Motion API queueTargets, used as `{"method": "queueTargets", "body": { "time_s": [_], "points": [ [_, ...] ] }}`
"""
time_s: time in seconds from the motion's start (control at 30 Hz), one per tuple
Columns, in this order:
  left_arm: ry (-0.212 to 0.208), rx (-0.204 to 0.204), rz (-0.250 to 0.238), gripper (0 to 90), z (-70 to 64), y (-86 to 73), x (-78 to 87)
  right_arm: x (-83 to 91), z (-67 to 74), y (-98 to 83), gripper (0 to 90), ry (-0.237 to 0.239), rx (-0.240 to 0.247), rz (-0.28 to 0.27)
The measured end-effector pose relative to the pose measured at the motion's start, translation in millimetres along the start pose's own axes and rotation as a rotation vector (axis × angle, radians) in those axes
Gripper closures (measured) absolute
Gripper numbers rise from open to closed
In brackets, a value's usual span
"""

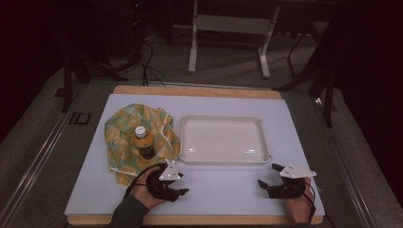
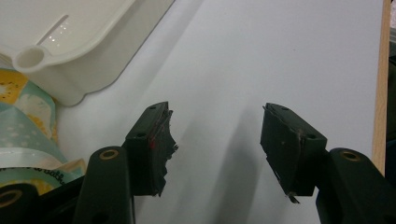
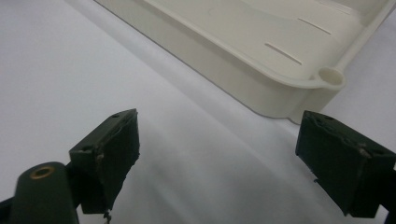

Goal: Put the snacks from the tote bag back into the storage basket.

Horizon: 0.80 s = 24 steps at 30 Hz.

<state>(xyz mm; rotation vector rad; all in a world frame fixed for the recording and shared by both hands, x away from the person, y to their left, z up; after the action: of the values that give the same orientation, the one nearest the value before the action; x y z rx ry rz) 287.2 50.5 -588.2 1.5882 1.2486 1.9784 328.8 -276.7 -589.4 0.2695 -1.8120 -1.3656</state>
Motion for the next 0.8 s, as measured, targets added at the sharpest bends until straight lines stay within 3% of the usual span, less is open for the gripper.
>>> {"method": "queueTargets", "body": {
  "time_s": [0.33, 0.8],
  "points": [
    [-0.001, -0.003, 0.008, 42.8, -3.5, 5.4, 2.6, 0.2, 0.1, 0.0, 13.6, 0.003, -0.003, 0.000],
    [-0.005, -0.045, 0.073, 43.3, -5.9, 9.0, 6.5, 0.3, 0.4, 0.2, 13.6, 0.007, 0.001, -0.003]
  ]
}}
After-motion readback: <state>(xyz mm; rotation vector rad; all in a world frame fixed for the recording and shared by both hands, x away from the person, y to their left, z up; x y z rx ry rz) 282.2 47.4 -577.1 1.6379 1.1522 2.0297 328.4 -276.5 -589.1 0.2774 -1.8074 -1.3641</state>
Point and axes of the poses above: each handheld gripper's, and its own axes: x roughly backward along the jaws, y roughly out of its top, z roughly to its left, the point moved 9 cm from there along -x, roughly forward along the jaws, and after that the axes turned 7 degrees about -z, right-handed, at the moved point
